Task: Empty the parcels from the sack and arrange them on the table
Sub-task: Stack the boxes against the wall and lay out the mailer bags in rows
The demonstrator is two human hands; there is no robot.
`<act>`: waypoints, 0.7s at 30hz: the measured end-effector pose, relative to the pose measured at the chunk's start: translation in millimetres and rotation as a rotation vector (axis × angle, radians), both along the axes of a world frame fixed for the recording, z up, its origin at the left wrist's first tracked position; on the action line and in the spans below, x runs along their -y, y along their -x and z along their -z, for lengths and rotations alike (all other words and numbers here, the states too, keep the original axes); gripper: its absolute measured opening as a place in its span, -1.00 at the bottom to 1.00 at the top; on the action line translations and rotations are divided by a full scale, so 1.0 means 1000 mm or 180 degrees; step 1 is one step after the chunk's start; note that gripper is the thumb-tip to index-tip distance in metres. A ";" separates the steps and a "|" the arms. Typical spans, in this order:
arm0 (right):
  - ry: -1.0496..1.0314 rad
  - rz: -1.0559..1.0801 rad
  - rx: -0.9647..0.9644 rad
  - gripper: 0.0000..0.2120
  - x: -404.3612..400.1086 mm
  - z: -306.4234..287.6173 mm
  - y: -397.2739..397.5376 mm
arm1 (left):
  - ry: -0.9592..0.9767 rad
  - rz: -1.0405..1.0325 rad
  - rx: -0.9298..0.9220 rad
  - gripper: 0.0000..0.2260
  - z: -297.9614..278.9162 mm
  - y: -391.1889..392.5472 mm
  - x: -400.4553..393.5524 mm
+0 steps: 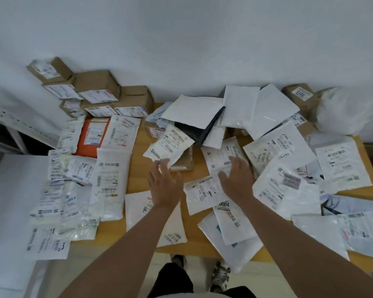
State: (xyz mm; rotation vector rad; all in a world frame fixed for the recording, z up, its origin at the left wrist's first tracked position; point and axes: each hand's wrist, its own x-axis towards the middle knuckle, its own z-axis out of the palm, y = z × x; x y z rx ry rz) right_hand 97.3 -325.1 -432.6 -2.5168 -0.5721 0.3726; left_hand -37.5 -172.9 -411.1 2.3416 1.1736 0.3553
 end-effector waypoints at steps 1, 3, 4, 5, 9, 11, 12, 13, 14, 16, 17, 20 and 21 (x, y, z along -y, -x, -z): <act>-0.0242 0.0002 -0.0285 -0.33 -0.021 -0.004 0.002 | 0.0221 -0.0239 0.0048 -0.47 -0.006 -0.004 -0.016; -0.0806 0.0577 -0.0849 -0.25 -0.063 -0.018 -0.003 | 0.0672 -0.0650 0.0060 -0.32 -0.014 -0.014 -0.052; -0.1064 0.1017 -0.0902 -0.19 -0.087 -0.025 -0.010 | 0.0885 -0.0776 0.0082 -0.26 -0.015 -0.019 -0.075; -0.1245 0.1440 -0.0883 -0.16 -0.101 -0.033 -0.020 | 0.1060 -0.0823 0.0095 -0.22 -0.018 -0.026 -0.092; -0.1183 0.2257 -0.1687 -0.02 -0.150 -0.047 -0.074 | 0.1526 -0.0625 0.0077 -0.17 -0.016 -0.064 -0.165; -0.0782 0.2230 -0.2049 0.07 -0.167 -0.044 -0.087 | 0.1989 -0.0500 0.0157 -0.10 -0.015 -0.089 -0.198; -0.0727 0.2234 -0.2113 0.09 -0.175 -0.043 -0.090 | 0.2199 -0.0403 0.0138 -0.03 -0.012 -0.101 -0.212; -0.0745 0.2272 -0.2115 0.12 -0.181 -0.040 -0.092 | 0.2291 -0.0265 -0.0004 0.04 -0.013 -0.111 -0.222; -0.0781 0.2358 -0.2067 0.12 -0.189 -0.035 -0.094 | 0.2303 -0.0117 -0.0182 0.08 -0.010 -0.121 -0.232; -0.0952 0.2450 -0.2046 0.06 -0.199 -0.028 -0.094 | 0.2233 -0.0032 -0.0310 0.00 -0.007 -0.132 -0.241; -0.1127 0.2433 -0.2090 0.01 -0.202 -0.023 -0.094 | 0.2218 -0.0089 -0.0311 -0.06 -0.004 -0.135 -0.244; -0.1624 0.2183 -0.2330 -0.20 -0.203 -0.020 -0.087 | 0.1974 -0.0226 -0.0470 -0.26 0.001 -0.135 -0.244; -0.1695 0.2087 -0.2394 -0.28 -0.200 -0.020 -0.084 | 0.1834 -0.0245 -0.0509 -0.32 0.003 -0.133 -0.242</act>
